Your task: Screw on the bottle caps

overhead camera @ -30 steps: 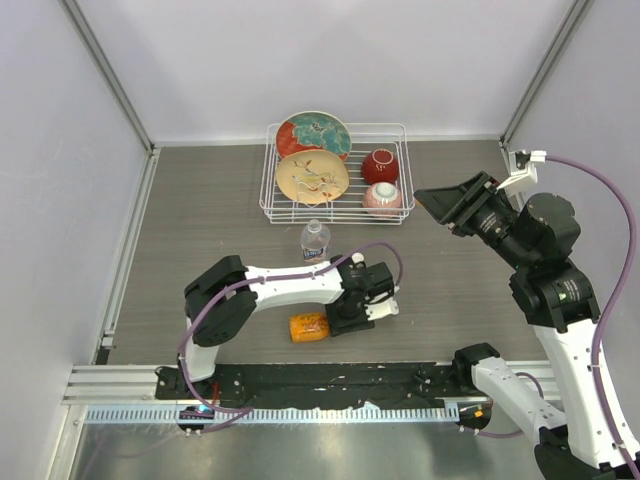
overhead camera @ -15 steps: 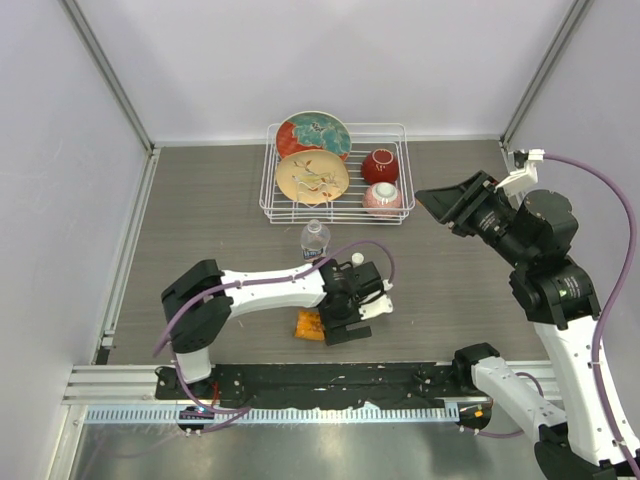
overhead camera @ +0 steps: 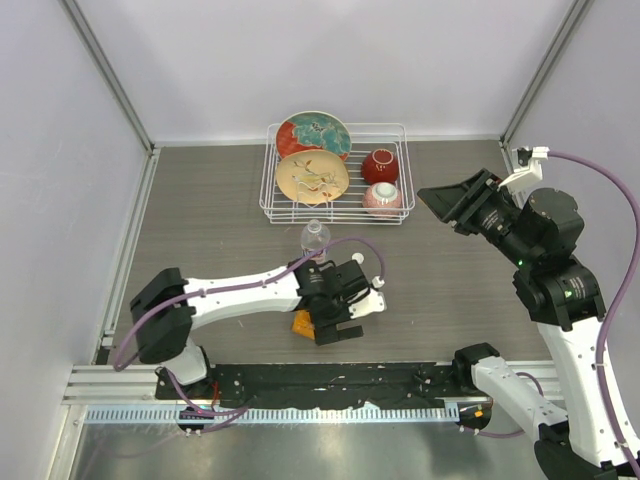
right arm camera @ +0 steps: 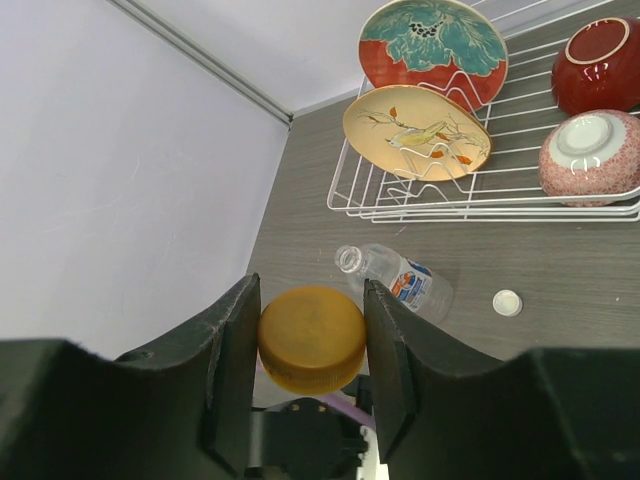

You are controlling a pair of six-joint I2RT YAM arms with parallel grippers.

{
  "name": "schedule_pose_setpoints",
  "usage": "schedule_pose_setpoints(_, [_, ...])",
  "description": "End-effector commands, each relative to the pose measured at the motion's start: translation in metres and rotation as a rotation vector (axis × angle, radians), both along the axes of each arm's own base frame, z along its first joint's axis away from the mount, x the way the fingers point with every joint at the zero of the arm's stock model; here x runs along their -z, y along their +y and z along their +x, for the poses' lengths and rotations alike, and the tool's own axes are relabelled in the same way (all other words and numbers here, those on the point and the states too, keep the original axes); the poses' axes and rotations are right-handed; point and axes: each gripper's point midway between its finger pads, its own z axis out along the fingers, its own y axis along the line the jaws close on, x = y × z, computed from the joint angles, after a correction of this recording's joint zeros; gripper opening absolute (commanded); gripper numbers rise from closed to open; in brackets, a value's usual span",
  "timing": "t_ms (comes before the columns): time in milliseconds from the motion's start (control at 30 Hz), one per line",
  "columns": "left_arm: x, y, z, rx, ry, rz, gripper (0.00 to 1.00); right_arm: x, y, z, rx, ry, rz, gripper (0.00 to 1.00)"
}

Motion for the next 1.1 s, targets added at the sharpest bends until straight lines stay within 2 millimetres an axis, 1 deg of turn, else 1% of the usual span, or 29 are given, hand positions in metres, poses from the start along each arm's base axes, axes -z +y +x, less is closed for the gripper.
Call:
schedule_pose_setpoints(0, [-0.021,0.010,0.009,0.048,-0.110,-0.054,0.96,-0.020,-0.002,-0.003,0.004,-0.061,-0.001,0.18])
schedule_pose_setpoints(133, [-0.012,0.023,0.010,0.078,-0.130,-0.018,0.97,-0.019,-0.001,-0.002,0.001,-0.059,-0.004,0.18])
schedule_pose_setpoints(267, [-0.003,0.027,0.013,0.099,-0.149,0.001,0.97,-0.019,-0.002,-0.004,0.003,-0.062,0.001,0.18])
schedule_pose_setpoints(400, [0.005,0.032,0.010,0.124,-0.142,0.022,0.97,-0.020,-0.002,-0.005,0.006,-0.065,0.004,0.18])
schedule_pose_setpoints(433, [0.008,0.037,0.009,0.138,-0.140,0.033,0.97,-0.021,-0.002,-0.005,0.006,-0.067,0.004,0.18])
schedule_pose_setpoints(500, [0.007,0.038,0.010,0.147,-0.156,0.019,0.97,-0.021,-0.002,-0.005,0.004,-0.068,0.005,0.18])
schedule_pose_setpoints(667, [0.015,0.045,0.010,0.161,-0.168,0.036,0.97,-0.022,-0.002,-0.005,0.006,-0.067,0.007,0.18])
schedule_pose_setpoints(733, [0.019,0.052,0.009,0.163,-0.166,0.052,0.97,-0.021,-0.002,-0.005,0.001,-0.066,0.006,0.18])
schedule_pose_setpoints(833, [0.021,0.057,0.005,0.169,-0.157,0.049,0.97,-0.020,-0.002,-0.005,0.001,-0.065,0.005,0.18])
schedule_pose_setpoints(1067, [0.022,0.060,-0.003,0.172,-0.129,0.036,0.97,-0.019,0.000,-0.004,-0.004,-0.064,0.012,0.18])
